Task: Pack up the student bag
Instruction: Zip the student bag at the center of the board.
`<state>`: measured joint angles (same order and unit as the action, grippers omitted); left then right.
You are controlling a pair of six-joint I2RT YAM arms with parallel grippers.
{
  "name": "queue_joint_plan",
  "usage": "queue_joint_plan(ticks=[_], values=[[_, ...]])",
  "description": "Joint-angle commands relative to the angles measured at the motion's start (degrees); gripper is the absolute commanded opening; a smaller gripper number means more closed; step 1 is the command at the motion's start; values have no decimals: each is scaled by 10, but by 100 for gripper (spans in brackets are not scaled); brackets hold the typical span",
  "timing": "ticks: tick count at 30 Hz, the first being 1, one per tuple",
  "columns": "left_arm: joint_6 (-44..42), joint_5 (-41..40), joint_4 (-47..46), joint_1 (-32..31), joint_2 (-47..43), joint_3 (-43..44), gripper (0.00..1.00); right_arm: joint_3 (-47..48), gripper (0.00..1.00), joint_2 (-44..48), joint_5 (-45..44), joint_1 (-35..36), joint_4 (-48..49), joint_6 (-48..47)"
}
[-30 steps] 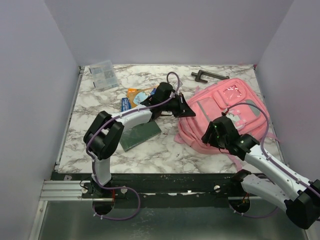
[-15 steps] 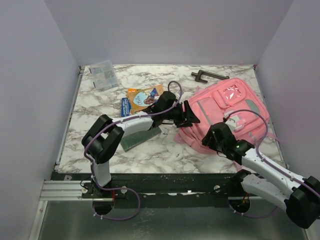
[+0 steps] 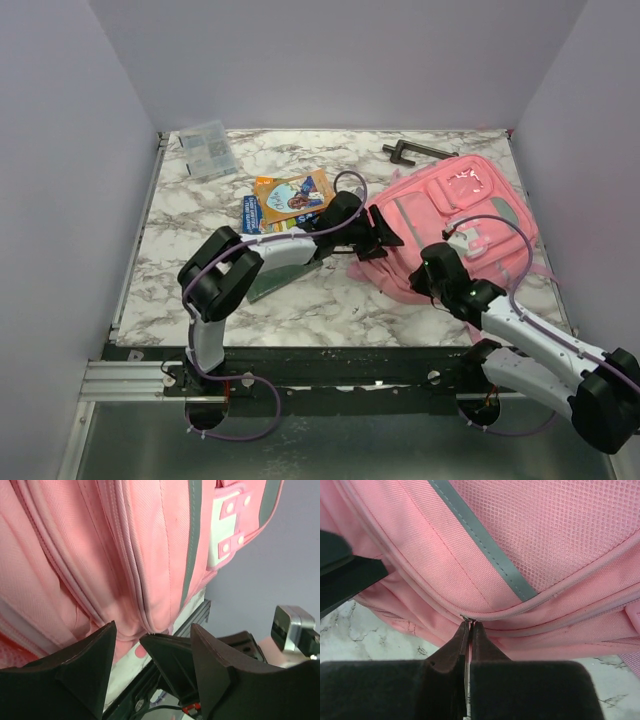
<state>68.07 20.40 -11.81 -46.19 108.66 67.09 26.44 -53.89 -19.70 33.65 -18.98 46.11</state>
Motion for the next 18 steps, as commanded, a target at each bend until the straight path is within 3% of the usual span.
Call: queue_joint_plan(ticks=[1,7,13,18], values=[[20,-31,9,-1,45,46,62,-1,1,18,6,1,23,-12],[22,-50,12,-10,81,82,49,6,1,16,19,1,12,-12],[-20,-75,17,1,61,81,3,24,1,-5,14,1,-17,-10],[-71,-80,57,32,12,88,0,54,1,-59,-37,1,-102,62]])
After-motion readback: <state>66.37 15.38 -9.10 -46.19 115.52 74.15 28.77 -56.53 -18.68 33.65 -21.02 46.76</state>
